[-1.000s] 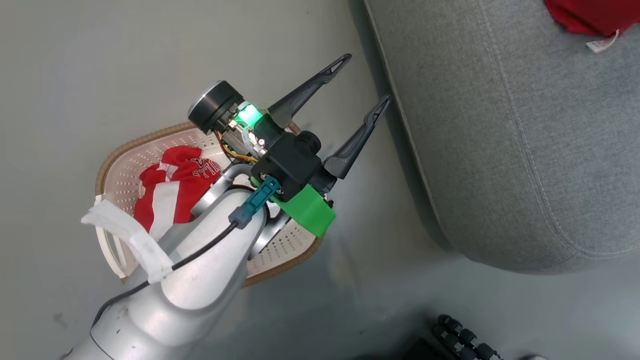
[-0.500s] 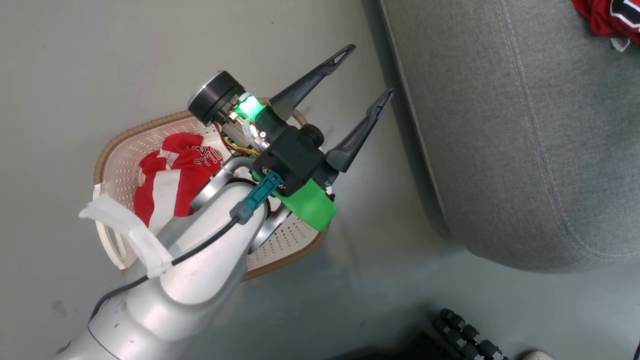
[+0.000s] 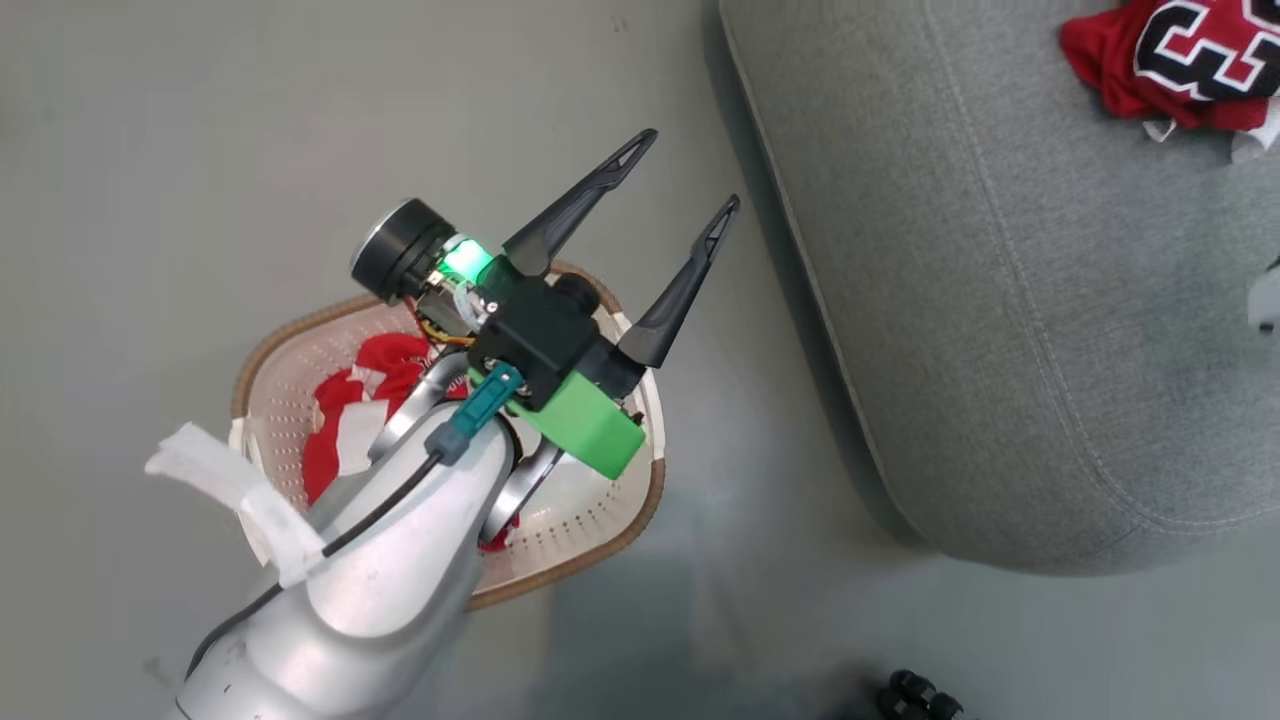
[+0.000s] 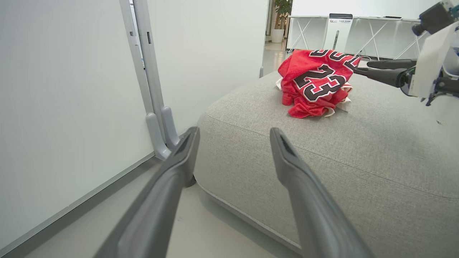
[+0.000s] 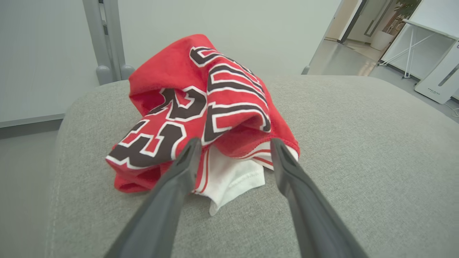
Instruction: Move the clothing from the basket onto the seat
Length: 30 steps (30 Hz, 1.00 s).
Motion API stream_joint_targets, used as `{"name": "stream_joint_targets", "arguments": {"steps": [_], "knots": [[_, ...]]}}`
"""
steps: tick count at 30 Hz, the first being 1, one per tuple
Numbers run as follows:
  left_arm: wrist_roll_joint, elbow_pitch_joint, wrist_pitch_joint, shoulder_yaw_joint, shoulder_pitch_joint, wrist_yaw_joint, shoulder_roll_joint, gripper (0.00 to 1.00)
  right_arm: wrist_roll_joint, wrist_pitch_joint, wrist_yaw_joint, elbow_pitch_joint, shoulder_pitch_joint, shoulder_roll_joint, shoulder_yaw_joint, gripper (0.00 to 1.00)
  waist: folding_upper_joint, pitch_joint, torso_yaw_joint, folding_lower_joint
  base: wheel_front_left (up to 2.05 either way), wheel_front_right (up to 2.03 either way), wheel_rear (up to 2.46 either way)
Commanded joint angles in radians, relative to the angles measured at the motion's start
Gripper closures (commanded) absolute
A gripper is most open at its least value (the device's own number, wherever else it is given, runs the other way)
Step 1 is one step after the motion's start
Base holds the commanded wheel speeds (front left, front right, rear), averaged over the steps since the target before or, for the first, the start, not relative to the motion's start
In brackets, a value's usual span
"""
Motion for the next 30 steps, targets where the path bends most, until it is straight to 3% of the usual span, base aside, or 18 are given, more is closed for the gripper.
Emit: {"name": "stream_joint_targets", "arguments": {"steps": [1,14,23,30], "knots": [[-0.007,-0.006,-0.005,0.016,0.026,0.010,0.000,0.00,0.007,0.000,-0.001,-0.028,0.037,0.009,-0.001,0.00,-0.0001,-0.077,0.013,0.0000,0.00,0.00,0.00],[-0.047,-0.058,-0.005,0.209,0.259,0.060,0.012,0.00,0.018,0.000,-0.001,-0.283,0.264,0.099,0.162,0.00,-0.0001,-0.261,0.086,0.0000,0.00,0.00,0.00],[-0.044,-0.087,-0.005,0.373,0.381,0.073,-0.007,0.00,0.026,0.000,-0.001,-0.343,0.316,0.144,0.279,0.00,-0.0001,-0.342,0.168,0.0000,0.00,0.00,0.00],[-0.028,-0.084,-0.004,0.481,0.450,0.060,-0.025,0.00,0.011,0.000,-0.001,-0.355,0.353,0.175,0.338,0.00,-0.0001,-0.391,0.220,0.0000,0.00,0.00,0.00]]}}
